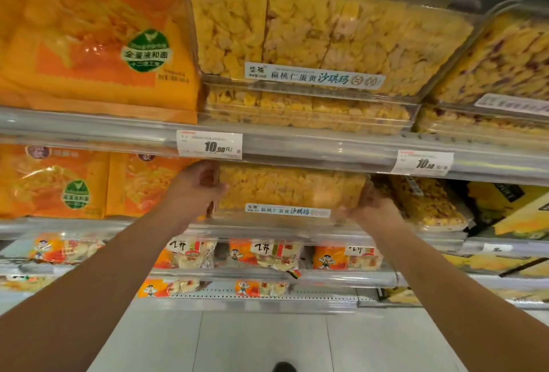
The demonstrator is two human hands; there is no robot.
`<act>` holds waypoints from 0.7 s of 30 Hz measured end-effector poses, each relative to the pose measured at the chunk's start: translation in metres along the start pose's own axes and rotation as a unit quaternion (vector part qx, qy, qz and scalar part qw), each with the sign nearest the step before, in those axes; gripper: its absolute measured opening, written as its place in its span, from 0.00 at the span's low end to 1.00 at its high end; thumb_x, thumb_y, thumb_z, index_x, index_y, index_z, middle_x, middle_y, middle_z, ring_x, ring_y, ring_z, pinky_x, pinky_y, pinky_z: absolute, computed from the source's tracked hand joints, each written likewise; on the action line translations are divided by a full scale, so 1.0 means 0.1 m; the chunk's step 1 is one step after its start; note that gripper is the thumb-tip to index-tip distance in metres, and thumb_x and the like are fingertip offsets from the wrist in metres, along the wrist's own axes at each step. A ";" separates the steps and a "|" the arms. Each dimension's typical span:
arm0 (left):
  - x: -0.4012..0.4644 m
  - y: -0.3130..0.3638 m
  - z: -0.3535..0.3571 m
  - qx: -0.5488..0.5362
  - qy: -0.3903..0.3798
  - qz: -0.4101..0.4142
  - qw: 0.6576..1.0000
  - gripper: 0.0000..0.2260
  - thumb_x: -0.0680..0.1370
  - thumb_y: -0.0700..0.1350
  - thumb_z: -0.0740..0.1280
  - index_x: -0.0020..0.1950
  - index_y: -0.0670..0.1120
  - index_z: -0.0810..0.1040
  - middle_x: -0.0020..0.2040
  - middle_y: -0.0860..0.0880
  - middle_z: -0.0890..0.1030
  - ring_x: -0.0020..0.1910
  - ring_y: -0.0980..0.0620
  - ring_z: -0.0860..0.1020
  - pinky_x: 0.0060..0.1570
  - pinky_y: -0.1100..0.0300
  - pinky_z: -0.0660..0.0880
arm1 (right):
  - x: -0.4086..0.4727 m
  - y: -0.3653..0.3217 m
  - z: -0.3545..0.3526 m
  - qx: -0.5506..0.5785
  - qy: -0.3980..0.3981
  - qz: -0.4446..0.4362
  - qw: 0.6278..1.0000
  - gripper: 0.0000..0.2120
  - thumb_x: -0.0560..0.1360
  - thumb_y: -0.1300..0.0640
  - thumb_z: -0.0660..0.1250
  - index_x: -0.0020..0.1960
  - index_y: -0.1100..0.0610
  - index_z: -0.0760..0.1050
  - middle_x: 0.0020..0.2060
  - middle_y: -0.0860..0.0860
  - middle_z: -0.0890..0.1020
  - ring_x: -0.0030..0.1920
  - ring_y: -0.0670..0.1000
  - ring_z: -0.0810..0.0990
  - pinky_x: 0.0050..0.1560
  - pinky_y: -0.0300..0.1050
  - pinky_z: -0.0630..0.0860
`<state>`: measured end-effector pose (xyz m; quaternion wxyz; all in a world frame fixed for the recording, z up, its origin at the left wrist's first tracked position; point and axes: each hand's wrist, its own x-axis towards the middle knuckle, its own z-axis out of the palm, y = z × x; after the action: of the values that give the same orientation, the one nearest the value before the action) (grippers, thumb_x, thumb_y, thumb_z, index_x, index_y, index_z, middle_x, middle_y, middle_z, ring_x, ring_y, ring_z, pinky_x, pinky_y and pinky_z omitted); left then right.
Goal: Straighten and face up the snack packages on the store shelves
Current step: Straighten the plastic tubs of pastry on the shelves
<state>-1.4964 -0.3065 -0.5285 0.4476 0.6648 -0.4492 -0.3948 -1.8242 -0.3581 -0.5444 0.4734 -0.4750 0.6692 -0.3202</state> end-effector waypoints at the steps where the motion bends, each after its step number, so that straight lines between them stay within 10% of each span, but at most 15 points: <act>1: 0.06 0.02 0.00 0.043 0.032 0.009 0.999 0.11 0.74 0.36 0.72 0.55 0.44 0.78 0.50 0.45 0.82 0.50 0.46 0.79 0.54 0.52 0.75 | 0.06 -0.07 0.05 -0.026 0.007 -0.011 1.000 0.20 0.67 0.60 0.78 0.53 0.48 0.75 0.44 0.42 0.82 0.53 0.46 0.79 0.54 0.44 0.73; 7: 0.18 -0.07 -0.13 0.007 0.080 0.048 0.996 0.14 0.75 0.33 0.70 0.53 0.50 0.77 0.44 0.53 0.80 0.44 0.52 0.79 0.45 0.55 0.71 | 0.34 -0.28 0.34 -0.244 -0.001 -0.032 0.969 0.31 0.67 0.46 0.78 0.64 0.55 0.71 0.54 0.50 0.78 0.55 0.53 0.78 0.54 0.43 0.74; 18: 0.20 -0.31 -0.06 0.167 0.113 0.081 0.976 0.09 0.75 0.39 0.71 0.51 0.47 0.74 0.45 0.51 0.79 0.50 0.50 0.77 0.48 0.58 0.69 | 0.46 -0.09 0.32 -0.342 0.006 -0.084 0.936 0.29 0.68 0.54 0.77 0.65 0.54 0.68 0.55 0.51 0.79 0.55 0.54 0.79 0.57 0.48 0.78; 21: 0.19 -0.31 -0.11 0.154 0.092 0.091 0.980 0.14 0.73 0.39 0.74 0.52 0.50 0.72 0.44 0.57 0.77 0.46 0.64 0.76 0.42 0.74 0.67 | 0.45 -0.08 0.29 -0.324 0.004 -0.077 0.943 0.32 0.68 0.57 0.77 0.67 0.53 0.66 0.58 0.53 0.79 0.58 0.55 0.79 0.58 0.49 0.78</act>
<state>-1.4736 -0.3156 -0.5573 0.4130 0.7156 -0.5202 -0.2159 -1.7990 -0.4028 -0.5620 0.2650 -0.6512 0.7003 -0.1237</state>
